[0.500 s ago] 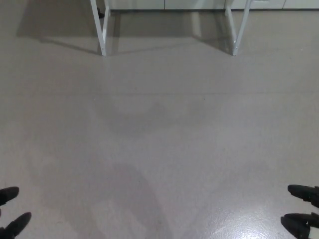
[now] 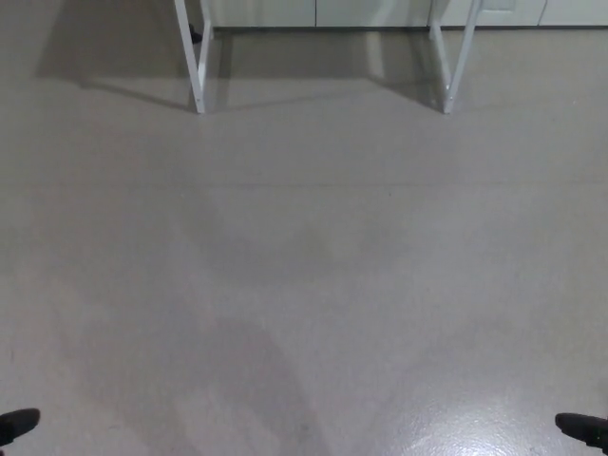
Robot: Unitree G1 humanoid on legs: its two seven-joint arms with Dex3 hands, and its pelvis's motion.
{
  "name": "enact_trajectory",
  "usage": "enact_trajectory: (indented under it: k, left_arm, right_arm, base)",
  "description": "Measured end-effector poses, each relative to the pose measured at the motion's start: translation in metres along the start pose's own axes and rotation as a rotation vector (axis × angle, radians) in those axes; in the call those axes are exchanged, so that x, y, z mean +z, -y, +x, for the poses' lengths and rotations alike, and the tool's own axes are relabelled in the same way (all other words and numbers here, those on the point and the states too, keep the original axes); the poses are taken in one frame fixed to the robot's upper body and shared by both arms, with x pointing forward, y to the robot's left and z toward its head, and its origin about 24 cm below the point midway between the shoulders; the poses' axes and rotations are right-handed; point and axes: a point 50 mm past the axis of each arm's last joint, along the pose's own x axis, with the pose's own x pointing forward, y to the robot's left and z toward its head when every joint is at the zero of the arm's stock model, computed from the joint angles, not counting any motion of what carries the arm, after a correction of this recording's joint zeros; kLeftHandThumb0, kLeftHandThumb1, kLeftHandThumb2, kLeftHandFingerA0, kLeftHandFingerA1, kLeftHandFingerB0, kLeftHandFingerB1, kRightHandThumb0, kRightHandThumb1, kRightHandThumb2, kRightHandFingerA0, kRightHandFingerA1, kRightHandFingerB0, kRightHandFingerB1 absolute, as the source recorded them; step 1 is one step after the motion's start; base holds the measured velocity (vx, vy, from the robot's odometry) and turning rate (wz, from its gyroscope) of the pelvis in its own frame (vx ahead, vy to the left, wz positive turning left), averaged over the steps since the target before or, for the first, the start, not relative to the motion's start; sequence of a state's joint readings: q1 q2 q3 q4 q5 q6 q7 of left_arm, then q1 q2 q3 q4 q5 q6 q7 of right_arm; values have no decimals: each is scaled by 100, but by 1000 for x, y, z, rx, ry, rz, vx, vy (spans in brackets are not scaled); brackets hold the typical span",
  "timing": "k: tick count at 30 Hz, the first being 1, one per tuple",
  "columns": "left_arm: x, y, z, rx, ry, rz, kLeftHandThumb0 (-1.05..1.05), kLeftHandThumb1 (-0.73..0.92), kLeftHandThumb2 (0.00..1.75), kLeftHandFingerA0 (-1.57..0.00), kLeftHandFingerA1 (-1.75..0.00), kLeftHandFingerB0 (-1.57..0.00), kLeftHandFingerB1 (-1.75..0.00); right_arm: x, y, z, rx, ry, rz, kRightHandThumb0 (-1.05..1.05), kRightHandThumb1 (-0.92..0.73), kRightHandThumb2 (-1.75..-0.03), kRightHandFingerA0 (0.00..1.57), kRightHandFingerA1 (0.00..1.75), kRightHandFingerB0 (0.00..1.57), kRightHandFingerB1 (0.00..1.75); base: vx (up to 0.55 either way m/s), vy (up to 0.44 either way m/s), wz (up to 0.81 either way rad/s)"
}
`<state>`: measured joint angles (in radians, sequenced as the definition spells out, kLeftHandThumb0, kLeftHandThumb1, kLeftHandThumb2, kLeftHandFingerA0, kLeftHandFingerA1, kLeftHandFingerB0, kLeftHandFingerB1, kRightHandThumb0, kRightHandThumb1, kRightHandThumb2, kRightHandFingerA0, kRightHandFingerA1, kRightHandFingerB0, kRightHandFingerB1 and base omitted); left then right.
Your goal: The robot walk towards a table in front and click the button on the base of the boilling pot using its left middle finger
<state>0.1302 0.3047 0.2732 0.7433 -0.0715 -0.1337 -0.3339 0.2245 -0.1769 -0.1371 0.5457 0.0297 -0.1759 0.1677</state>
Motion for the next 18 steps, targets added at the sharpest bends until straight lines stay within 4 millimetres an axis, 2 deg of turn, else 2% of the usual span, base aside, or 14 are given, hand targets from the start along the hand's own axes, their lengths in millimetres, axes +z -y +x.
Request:
enact_trajectory:
  k: [2, 10, 14, 16, 18]
  left_arm:
    - [-2, 1, -1, -4, -7, 0, -39, 39, 65, -59, -49, -43, -43]
    - [-5, 5, -1, -19, -12, 11, -39, 39, 65, -62, -49, -44, -43]
    - [-7, 5, -2, -20, -17, 14, -38, 40, 65, -60, -49, -43, -43]
    - [-9, 7, -2, -24, -25, 10, -38, 40, 65, -61, -49, -44, -43]
    - [-8, 4, -2, -16, -21, 20, -39, 40, 66, -62, -49, -43, -43]
  right_arm:
    - [-1, 0, -1, 2, 2, 0, -16, -40, -51, 74, 57, 52, 51]
    - [-2, 4, -4, 1, 2, -17, -16, -41, -51, 78, 57, 53, 52]
    - [-3, 5, -5, 2, -1, -21, -18, -41, -51, 77, 57, 54, 52]
    - [-3, 5, -5, 2, 4, -24, -17, -41, -51, 77, 57, 54, 52]
    - [-4, 1, -6, 13, 3, -21, -17, -41, -51, 77, 56, 54, 51]
  base:
    - [0, 0, 0]
    - [-72, 24, 9]
    - [96, 161, -11]
    - [170, 439, -28]
    - [144, -10, -18]
